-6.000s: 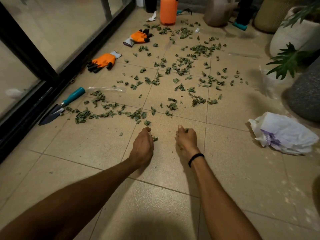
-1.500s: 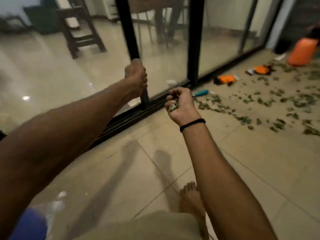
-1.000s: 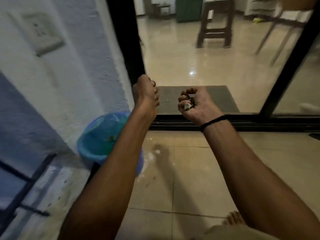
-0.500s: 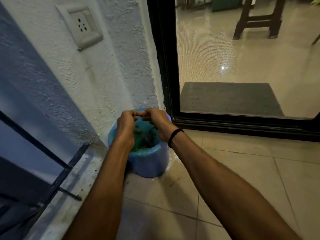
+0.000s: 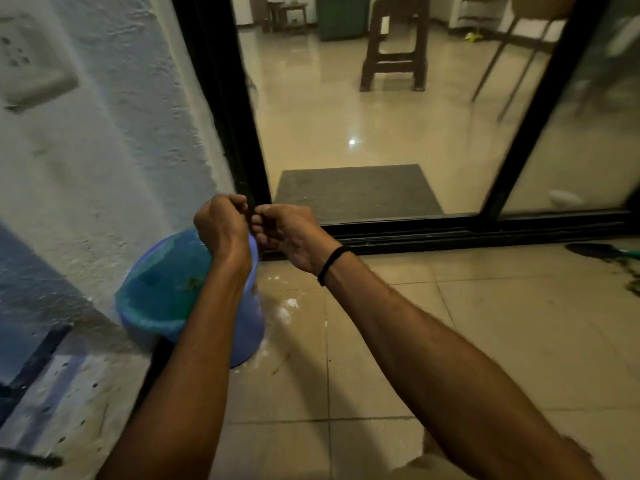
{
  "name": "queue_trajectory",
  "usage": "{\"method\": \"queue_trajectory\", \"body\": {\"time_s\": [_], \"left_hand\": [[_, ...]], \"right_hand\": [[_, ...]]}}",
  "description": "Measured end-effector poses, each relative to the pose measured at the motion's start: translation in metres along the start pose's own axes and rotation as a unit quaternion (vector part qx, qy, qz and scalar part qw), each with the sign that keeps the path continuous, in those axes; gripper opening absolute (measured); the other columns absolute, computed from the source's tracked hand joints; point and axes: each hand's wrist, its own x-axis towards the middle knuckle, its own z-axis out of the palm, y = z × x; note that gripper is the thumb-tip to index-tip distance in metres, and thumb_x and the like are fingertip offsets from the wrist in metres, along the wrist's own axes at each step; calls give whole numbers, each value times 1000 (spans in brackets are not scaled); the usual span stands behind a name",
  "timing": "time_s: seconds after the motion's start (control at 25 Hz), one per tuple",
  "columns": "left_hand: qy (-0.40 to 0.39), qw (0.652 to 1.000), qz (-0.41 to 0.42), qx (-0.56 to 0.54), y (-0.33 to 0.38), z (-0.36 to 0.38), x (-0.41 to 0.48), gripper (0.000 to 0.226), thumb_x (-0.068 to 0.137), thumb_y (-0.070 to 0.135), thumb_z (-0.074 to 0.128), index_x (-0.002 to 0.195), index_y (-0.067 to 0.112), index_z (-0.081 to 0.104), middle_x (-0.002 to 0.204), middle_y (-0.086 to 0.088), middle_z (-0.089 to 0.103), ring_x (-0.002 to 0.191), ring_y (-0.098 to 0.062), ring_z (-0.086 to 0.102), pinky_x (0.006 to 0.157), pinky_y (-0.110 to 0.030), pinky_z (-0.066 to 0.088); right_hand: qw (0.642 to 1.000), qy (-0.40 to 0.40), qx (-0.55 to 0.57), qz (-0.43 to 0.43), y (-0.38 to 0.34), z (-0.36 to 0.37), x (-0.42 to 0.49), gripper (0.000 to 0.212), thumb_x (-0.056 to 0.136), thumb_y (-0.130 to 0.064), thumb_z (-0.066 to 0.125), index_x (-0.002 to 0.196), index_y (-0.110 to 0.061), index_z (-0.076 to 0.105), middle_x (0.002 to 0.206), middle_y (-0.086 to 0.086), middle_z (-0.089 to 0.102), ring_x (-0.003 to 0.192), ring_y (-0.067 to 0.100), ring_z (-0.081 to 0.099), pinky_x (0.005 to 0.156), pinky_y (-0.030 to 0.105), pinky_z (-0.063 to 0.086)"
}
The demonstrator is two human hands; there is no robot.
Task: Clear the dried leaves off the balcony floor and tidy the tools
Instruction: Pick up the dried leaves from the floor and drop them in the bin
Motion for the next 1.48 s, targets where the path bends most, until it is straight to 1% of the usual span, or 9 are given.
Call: {"method": "queue_trajectory", "body": {"time_s": [0.28, 0.64, 0.8, 0.88, 1.0, 1.08, 1.16, 1.24, 1.48], "left_hand": [[-228, 961, 123, 98, -1, 137, -117, 29, 83, 23, 45, 66, 22, 68, 79, -2, 71, 86, -27, 67, 81, -42, 52], [-532, 756, 277, 264, 1, 297, -341, 33, 87, 26, 51, 94, 6, 75, 96, -11, 73, 91, -32, 67, 77, -36, 52], [-540, 723, 290, 320, -110, 284, -399, 38, 78, 26, 68, 107, 3, 56, 98, -20, 69, 70, -32, 65, 57, -33, 47], [-590, 664, 340, 309, -279, 173, -423, 26, 87, 19, 60, 110, 11, 51, 93, -23, 66, 60, -32, 67, 55, -38, 51], [-557, 658, 429, 269, -428, 135, -437, 32, 99, 40, 36, 103, 16, 57, 83, -16, 69, 74, -33, 69, 87, -49, 49], [-556, 607, 504, 260, -349, 305, -435, 54, 90, 65, 33, 117, 22, 51, 93, 1, 56, 95, -30, 58, 105, -44, 34], [-566, 594, 405, 402, -249, 464, -435, 58, 86, 82, 23, 105, 36, 52, 112, 11, 57, 116, -28, 56, 101, -41, 38], [-552, 578, 406, 443, -202, 577, -444, 32, 97, 50, 48, 104, 21, 60, 106, -2, 60, 103, -27, 61, 79, -39, 47], [-545, 611, 292, 494, -264, 599, -428, 21, 96, 18, 63, 112, 4, 64, 100, -10, 64, 82, -20, 60, 64, -30, 51]], "right_hand": [[964, 218, 9, -153, -75, -163, -86, 9, 94, -12, 61, 92, -5, 68, 78, 9, 66, 73, 19, 62, 72, 31, 53], [823, 524, 9, -219, -123, -381, -274, 16, 88, -10, 64, 72, -11, 67, 68, 6, 65, 61, 16, 58, 57, 28, 49], [744, 638, -80, -182, -124, -479, -312, 21, 81, -25, 65, 64, -14, 69, 67, 3, 70, 67, 23, 67, 69, 40, 60], [731, 651, -144, -147, -131, -522, -314, 18, 85, -27, 65, 70, -18, 70, 77, 6, 73, 79, 26, 71, 74, 41, 61], [729, 641, -212, -111, -140, -586, -307, 19, 93, -24, 62, 80, -14, 71, 82, 4, 73, 75, 17, 68, 59, 23, 53], [716, 641, -259, -102, -141, -620, -303, 21, 95, -23, 61, 77, -15, 69, 77, 1, 70, 68, 11, 64, 54, 18, 46], [715, 638, -271, -89, -135, -649, -299, 22, 95, -23, 60, 76, -14, 67, 71, -2, 65, 65, 11, 60, 54, 21, 45], [714, 632, -291, -76, -130, -663, -302, 28, 96, -24, 59, 75, -6, 67, 68, 0, 64, 64, 14, 60, 55, 24, 47], [705, 610, -360, -16, -159, -695, -300, 16, 94, -26, 64, 85, -16, 74, 83, -4, 71, 78, 9, 64, 68, 24, 50]]}}
